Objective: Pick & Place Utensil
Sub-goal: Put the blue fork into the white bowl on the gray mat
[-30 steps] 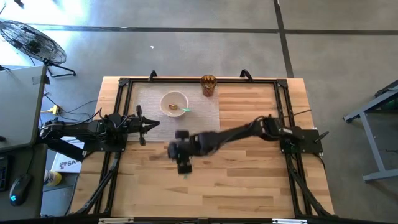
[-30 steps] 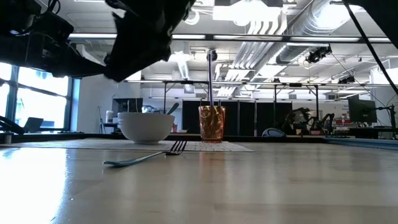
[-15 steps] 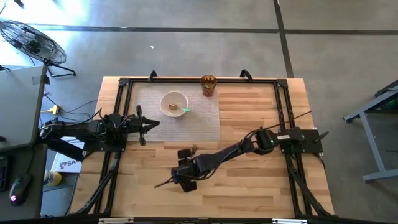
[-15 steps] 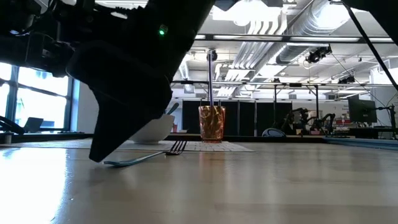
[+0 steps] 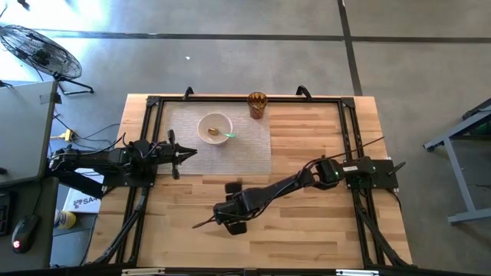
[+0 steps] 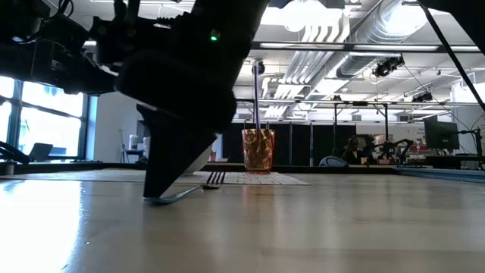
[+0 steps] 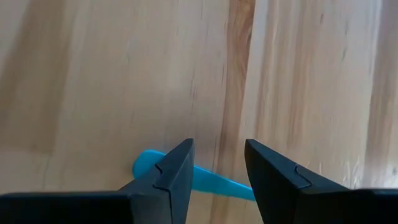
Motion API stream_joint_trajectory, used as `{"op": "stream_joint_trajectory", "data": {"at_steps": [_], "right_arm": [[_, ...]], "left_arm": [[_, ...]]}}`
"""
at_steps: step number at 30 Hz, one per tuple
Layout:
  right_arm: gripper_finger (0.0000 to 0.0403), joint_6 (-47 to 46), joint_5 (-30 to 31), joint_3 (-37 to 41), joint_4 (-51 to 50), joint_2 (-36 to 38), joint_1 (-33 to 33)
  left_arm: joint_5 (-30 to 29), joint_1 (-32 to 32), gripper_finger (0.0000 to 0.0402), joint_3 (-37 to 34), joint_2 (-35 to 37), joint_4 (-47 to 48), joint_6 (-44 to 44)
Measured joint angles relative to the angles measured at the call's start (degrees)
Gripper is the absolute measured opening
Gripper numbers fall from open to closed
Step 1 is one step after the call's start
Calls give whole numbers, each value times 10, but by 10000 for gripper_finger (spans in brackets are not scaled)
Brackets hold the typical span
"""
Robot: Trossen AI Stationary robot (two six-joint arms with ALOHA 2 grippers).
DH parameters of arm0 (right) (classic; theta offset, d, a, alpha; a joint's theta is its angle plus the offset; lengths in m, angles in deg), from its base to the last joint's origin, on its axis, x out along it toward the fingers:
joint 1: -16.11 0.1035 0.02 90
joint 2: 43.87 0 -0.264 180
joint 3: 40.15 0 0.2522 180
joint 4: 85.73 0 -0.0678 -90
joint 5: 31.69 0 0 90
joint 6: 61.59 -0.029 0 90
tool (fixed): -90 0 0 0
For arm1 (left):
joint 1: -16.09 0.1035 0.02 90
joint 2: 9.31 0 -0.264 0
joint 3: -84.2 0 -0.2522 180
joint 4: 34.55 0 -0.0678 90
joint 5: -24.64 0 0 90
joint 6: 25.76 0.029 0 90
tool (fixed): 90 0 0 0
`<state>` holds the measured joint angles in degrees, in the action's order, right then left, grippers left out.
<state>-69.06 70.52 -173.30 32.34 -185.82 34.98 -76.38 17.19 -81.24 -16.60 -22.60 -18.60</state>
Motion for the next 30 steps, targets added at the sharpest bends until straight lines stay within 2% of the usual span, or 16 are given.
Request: {"op": "stream_joint_trajectory", "data": {"at_steps": [16, 20, 24, 30], "right_arm": [[139, -19, -78, 0, -130, 3, 0], [139, -50, -96, 1, -175, 11, 0], [139, -78, -74, 7, -224, 30, 11], [139, -158, 15, 4, -273, 53, 41]], "left_arm": [[0, 0, 24, 0, 0, 0, 0], [0, 0, 24, 0, 0, 0, 0], [0, 0, 24, 0, 0, 0, 0], [0, 0, 24, 0, 0, 0, 0]]}}
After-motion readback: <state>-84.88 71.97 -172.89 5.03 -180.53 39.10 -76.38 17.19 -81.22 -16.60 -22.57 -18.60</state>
